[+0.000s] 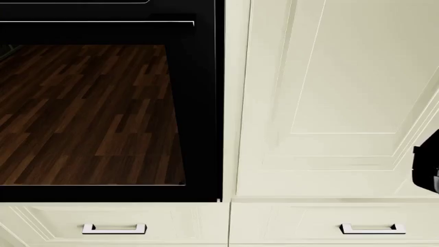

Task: Open the microwave door

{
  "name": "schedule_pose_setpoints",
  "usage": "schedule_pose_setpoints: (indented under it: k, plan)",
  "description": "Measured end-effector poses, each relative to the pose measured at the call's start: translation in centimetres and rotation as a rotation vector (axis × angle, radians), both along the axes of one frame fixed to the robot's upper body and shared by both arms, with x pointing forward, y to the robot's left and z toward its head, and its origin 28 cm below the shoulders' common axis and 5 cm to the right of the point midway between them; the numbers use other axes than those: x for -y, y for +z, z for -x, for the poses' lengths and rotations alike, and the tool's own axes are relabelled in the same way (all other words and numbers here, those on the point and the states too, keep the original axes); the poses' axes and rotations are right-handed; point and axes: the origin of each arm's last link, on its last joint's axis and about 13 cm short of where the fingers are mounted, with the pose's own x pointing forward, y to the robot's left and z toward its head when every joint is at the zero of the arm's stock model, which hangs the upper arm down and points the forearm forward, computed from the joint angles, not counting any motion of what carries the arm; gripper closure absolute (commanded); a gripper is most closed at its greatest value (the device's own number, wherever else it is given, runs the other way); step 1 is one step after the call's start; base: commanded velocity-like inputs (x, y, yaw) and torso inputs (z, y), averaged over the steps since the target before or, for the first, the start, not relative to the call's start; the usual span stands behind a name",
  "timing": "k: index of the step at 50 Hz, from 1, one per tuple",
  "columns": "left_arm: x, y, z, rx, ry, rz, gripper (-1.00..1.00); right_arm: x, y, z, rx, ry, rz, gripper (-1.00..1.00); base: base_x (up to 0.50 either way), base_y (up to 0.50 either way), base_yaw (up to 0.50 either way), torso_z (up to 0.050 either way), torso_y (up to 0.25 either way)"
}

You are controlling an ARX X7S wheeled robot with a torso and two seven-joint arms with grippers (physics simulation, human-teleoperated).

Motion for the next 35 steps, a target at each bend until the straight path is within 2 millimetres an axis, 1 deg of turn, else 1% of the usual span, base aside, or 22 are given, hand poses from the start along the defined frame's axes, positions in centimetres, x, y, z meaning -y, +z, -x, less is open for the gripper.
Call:
schedule_pose_setpoints:
  k: [11,35]
  plan:
    - [-1.8,-1.1,0.4,-0.02,0.052,0.033,-1.0,0.0,-0.1,-0.1,0.0,0.002,-0.002,-1.0,0.0,0.0,0.0,0.0,0.0]
    - [-6.5,-2.8,3.5,-0.054,0.204,0.039,-1.0,-0.1,0.0,-0.4,-0.001,0.014,-0.004,-1.0,0.0,0.0,0.0,0.0,0.0]
